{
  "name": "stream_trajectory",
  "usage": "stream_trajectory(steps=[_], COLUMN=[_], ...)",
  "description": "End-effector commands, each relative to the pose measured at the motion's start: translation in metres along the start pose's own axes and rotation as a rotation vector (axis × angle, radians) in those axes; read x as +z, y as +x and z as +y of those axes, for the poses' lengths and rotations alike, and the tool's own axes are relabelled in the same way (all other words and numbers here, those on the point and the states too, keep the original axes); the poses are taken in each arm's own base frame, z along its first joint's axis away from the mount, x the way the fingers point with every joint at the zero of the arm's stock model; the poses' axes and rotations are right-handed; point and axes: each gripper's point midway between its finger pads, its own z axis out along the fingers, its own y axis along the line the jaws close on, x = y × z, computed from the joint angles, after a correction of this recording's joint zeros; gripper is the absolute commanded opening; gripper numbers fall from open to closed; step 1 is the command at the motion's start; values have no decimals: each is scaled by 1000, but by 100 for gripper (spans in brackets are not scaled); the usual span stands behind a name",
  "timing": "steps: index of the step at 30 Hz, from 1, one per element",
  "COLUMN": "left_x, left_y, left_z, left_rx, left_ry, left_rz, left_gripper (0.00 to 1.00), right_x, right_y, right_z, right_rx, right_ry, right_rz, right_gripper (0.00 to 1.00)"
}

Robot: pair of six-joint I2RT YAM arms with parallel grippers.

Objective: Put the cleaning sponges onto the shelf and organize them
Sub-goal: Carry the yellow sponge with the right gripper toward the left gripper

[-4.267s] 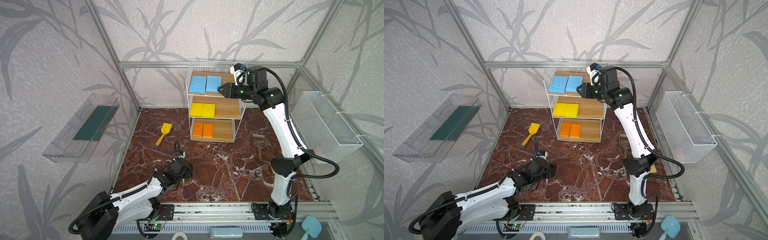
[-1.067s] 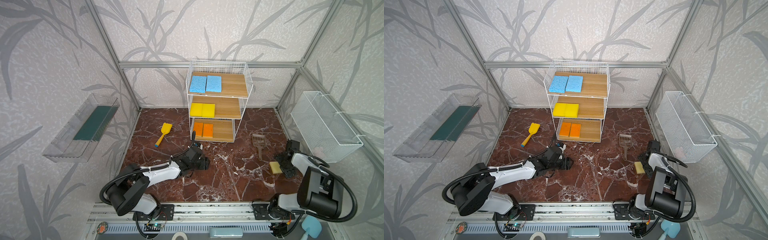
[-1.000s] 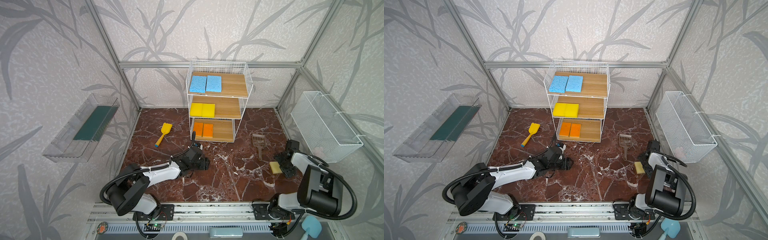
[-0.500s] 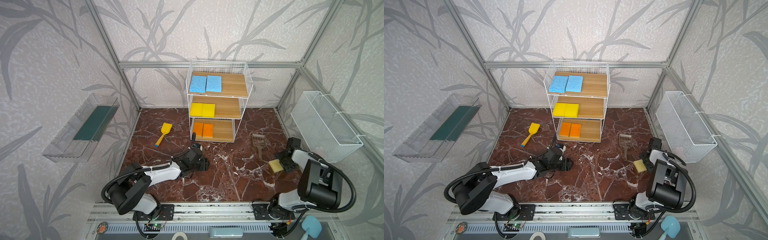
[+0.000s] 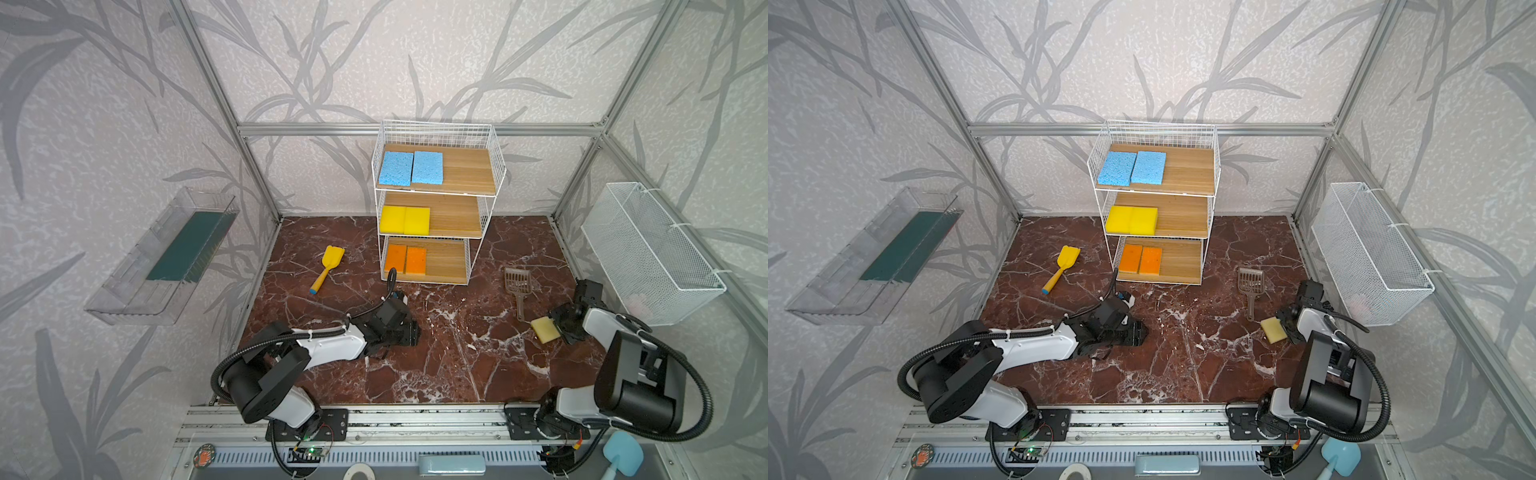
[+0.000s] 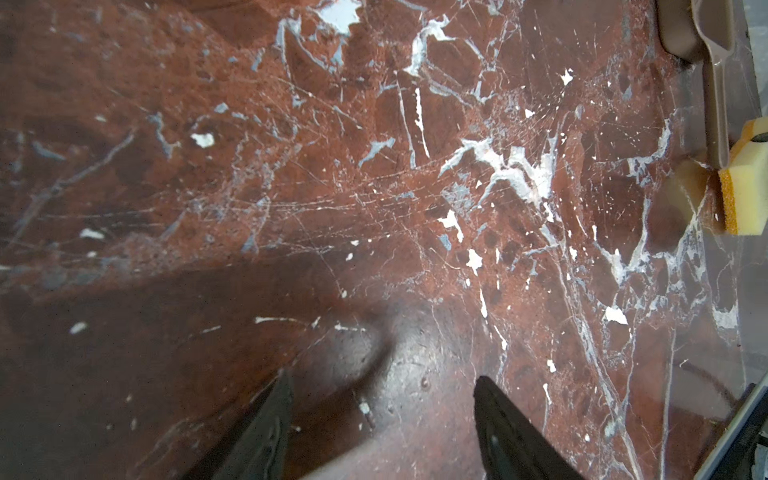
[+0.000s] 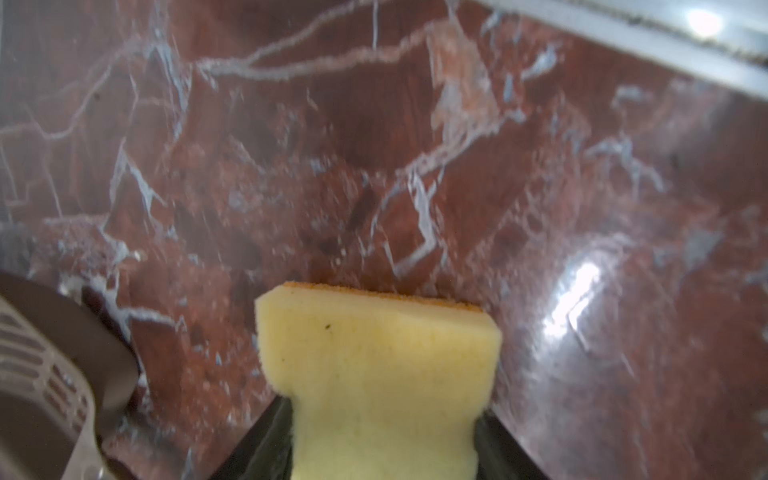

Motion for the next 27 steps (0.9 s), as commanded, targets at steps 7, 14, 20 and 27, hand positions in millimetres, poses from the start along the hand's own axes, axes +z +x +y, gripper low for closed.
stream_trajectory(steps=[7,14,20,27], left_x=[3,-7,-31,-67], left_y=[-7,-12,-22,-48], left_z=[-9,-10,-32,-73], left_rx=[-2,2,59,80], left_ry=[2,2,116,289], left_rz=[-22,-51,-103,-194], left_gripper=[71,71,71,71], right_x=[-47,-75,-111,-141], right_y=[4,21,60,130], right_z=[-5,18,69,117], right_rx=[14,-77,-243,-529], right_ry=[-137,-352,-723,-821], right_rz=[-142,-132,-23,53], right_gripper=[57,58,55,56])
